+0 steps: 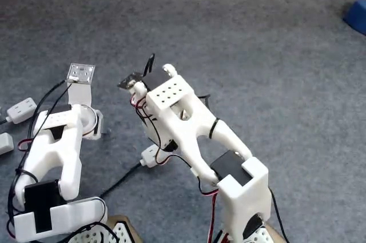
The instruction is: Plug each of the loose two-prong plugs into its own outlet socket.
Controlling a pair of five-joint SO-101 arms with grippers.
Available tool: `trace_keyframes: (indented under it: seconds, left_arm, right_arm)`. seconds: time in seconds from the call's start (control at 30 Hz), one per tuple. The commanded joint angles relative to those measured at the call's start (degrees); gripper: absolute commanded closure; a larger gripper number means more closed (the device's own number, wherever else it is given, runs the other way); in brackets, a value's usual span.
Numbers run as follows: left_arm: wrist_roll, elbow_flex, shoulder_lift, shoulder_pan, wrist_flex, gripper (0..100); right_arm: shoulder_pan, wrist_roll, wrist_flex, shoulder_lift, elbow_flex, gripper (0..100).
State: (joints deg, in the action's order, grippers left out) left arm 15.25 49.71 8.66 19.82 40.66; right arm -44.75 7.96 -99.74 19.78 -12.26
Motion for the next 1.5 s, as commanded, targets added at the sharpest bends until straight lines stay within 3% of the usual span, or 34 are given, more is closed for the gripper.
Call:
trace_keyframes:
  seconds: [0.0, 0.77, 1.2, 1.47]
  left_arm:
    - [-0.53, 0.13, 1.1, -1.01, -1.58, 79]
    - [-0.53, 0.57, 1.1, -1.01, -1.76, 79]
    - [-0.53, 0.57, 1.1, -1.01, -1.76, 79]
    - [-0.53, 0.57, 1.1, -1.1, -1.76, 79]
  right_arm:
    - [-1.27, -0.53, -1.1, -0.75, -2.42, 96.4]
    - [-3.91, 1.32, -1.54, -0.75, 1.36, 99.3]
    - [1.01, 2.73, -1.54, -0.84, 5.14, 99.3]
    - [0.31, 2.64, -1.45, -0.75, 1.19, 99.3]
